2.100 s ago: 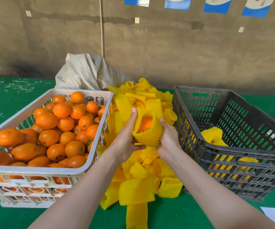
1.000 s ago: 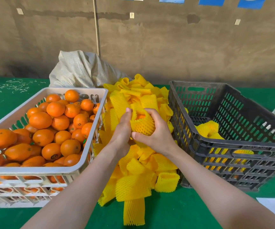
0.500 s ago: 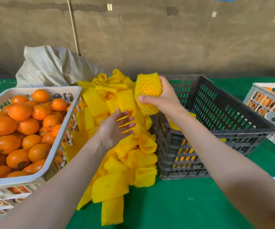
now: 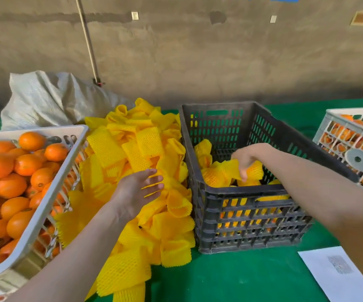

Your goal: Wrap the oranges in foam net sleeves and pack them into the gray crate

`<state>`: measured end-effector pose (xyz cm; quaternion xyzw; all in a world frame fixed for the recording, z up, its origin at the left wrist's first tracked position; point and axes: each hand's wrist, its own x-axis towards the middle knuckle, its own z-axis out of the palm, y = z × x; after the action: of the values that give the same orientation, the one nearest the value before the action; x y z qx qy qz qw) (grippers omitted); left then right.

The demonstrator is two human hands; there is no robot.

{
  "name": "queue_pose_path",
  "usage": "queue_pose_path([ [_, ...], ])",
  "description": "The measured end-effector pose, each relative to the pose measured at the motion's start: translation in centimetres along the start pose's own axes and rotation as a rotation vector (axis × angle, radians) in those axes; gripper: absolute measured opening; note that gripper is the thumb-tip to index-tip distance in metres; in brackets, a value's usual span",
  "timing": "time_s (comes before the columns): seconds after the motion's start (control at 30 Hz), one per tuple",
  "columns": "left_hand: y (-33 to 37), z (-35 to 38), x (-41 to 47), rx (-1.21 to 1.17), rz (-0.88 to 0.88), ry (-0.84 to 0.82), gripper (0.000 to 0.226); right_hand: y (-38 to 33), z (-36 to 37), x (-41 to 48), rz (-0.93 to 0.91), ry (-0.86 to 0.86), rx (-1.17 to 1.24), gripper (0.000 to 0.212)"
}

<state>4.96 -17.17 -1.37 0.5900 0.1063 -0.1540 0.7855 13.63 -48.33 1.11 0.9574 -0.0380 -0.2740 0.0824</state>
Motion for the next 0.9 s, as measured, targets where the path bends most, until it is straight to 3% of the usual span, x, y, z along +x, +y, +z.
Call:
queue_pose_path([
  [0.13,-0.1,-0.7,0.3,-0.004,0.006,0.036,0.017,-0.7,1.9,1.3,0.029,-0.209,-0.158,0.095],
  [0.27,-0.1,-1.4,0.5,-0.021,0.013,0.078,0.017,-1.3,2.9,1.9,0.070,-0.314,-0.117,0.090],
  [0.47,-0.3,-2.6,-0.3,-0.034,0.018,0.111,0.016,-1.6,2.3,1.3,0.079,-0.216,-0.277,0.099],
  [0.57,0.1,-3.8,-0.9,-0.040,0.034,0.122,0.016,-1.3,1.8,0.6,0.116,-0.126,-0.244,0.091],
  [0.67,1.0,-5.4,-1.3,-0.045,0.046,0.131,0.017,-1.3,0.9,0.1,0.126,0.112,-0.178,0.068],
  [0.77,1.9,-6.9,-1.3,-0.048,0.060,0.139,0.017,-2.5,-1.1,-0.5,0.088,0.580,0.088,0.034],
  [0.9,2.7,-8.3,-1.0,-0.041,0.063,0.148,0.016,-7.4,-4.8,-2.5,-0.128,1.022,0.428,0.020],
])
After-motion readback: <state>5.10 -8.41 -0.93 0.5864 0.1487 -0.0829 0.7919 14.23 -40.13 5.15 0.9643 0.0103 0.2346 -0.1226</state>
